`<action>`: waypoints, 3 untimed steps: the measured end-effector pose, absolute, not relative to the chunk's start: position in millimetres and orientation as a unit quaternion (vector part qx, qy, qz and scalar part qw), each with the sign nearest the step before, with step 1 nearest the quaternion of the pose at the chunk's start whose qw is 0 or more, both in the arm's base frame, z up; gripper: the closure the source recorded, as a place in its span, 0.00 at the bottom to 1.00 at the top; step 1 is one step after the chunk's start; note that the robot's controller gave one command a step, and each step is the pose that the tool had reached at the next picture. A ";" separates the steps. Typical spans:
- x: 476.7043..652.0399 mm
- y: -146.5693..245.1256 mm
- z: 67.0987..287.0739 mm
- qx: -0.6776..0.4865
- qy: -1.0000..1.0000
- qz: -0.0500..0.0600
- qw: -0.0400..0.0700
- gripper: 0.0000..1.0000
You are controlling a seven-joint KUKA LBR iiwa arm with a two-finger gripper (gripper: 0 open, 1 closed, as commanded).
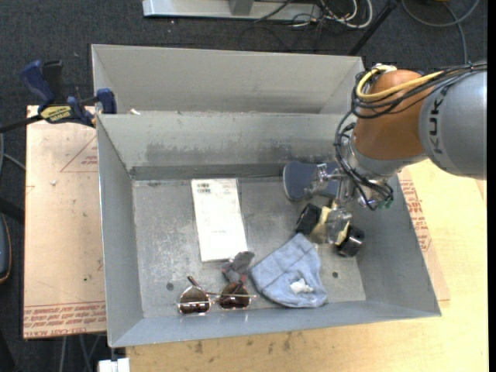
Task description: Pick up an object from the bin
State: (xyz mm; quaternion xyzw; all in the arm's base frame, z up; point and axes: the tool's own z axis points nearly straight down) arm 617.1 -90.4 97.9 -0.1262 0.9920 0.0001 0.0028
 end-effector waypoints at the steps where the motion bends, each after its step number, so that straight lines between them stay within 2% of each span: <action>1: 602.6 -62.3 78.9 -0.155 0.988 -0.004 0.009 1.00; 3: 602.8 -62.2 81.4 -0.155 0.988 -0.003 0.008 1.00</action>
Offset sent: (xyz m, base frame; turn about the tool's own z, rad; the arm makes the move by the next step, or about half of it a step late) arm 0.0000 0.0000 0.0000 0.0000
